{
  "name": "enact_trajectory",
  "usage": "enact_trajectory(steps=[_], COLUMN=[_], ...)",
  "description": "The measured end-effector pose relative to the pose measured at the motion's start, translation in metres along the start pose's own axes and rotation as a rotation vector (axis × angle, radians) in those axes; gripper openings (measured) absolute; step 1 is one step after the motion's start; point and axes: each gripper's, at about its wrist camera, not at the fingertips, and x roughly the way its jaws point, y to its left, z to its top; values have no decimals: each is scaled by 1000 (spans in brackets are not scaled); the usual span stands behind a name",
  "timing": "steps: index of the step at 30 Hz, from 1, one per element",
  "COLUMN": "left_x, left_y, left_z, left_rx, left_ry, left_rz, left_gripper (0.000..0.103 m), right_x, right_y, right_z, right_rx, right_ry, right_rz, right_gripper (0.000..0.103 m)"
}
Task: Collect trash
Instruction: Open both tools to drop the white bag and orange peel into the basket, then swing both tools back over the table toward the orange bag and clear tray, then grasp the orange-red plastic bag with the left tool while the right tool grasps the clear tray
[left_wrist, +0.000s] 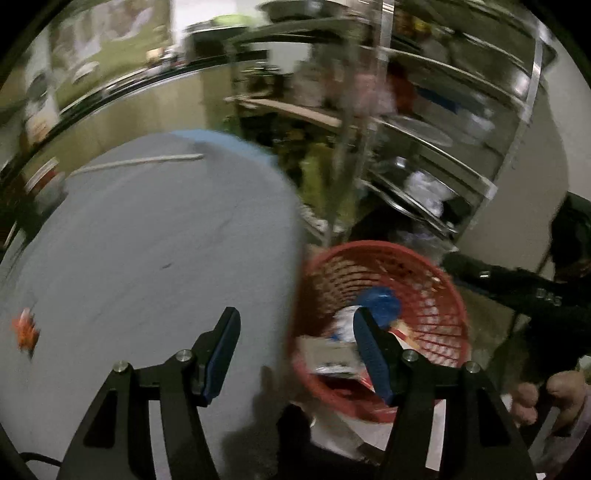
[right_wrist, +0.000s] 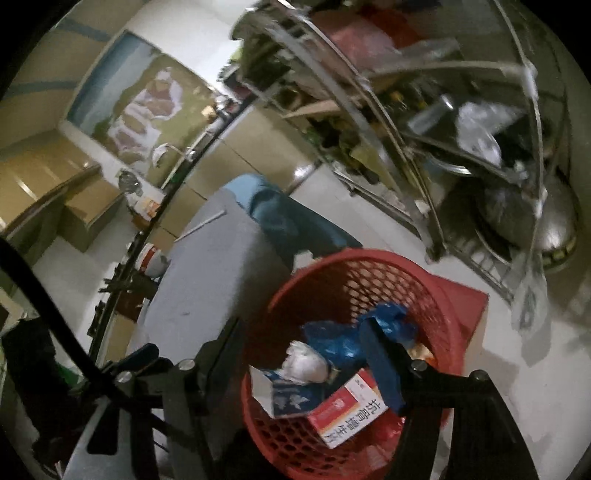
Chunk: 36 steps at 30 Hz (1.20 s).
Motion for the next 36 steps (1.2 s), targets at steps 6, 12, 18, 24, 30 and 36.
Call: enact_trajectory(steps=[6, 12, 18, 24, 30, 36], left_x=[-22, -49, -69, -71, -41, -9], left_y=[95, 200, 286, 337, 361, 374], left_z=[-33, -84, -124, -116, -79, -67], left_rx=[-231, -450, -669, -790, -820, -857], left_ry=[-13, -23, -39, -83, -75, -50], left_rz=[79, 259, 341, 315, 270, 244], left_gripper=[65, 65, 65, 66, 68, 49], right_x=[14, 54, 90, 114, 127, 140], right_y=[59, 125, 179, 213, 230, 242], right_z=[-14, -41, -74, -99, -106, -100], right_rx=[-174, -314, -430, -525, -569, -578], right_ry=[7, 97, 187, 241, 256, 258], right_rz=[19, 65, 97, 98, 87, 79], right_gripper=[68, 64, 64, 64, 64, 64])
